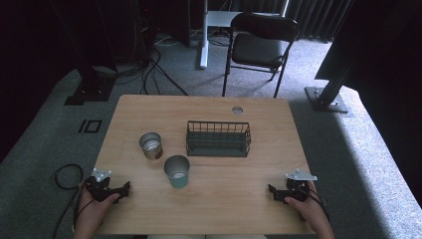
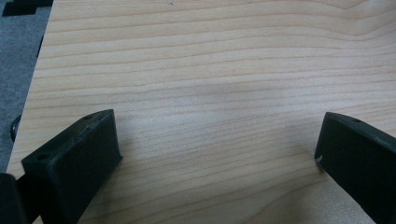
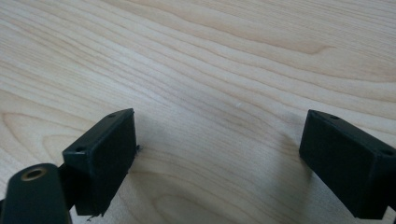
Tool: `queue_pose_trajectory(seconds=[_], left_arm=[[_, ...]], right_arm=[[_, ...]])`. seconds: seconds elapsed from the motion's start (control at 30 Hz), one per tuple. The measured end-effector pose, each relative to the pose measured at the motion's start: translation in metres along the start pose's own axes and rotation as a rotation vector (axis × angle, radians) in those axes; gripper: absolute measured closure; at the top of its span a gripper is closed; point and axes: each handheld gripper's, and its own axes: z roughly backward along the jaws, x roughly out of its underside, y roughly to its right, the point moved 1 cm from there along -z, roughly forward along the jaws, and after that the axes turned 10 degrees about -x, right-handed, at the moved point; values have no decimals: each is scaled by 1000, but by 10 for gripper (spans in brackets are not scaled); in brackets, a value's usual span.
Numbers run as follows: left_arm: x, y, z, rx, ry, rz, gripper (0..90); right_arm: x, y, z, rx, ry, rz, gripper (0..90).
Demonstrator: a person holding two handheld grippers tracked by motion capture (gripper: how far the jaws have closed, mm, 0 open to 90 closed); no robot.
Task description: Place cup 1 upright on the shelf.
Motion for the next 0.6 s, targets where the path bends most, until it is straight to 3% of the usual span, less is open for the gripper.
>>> queue_pose_trajectory(seconds=[0.3, 0.47, 0.6], left_arm=[[0, 0, 0, 0, 0, 0, 4], [0, 0, 0, 0, 0, -1, 4], [0, 0, 0, 0, 0, 0, 4]], right_arm=[[-2, 0, 1, -16, 24, -2, 107], [-8, -4, 4, -53, 62, 20, 107], [-10, -3, 3, -72, 62, 26, 107]])
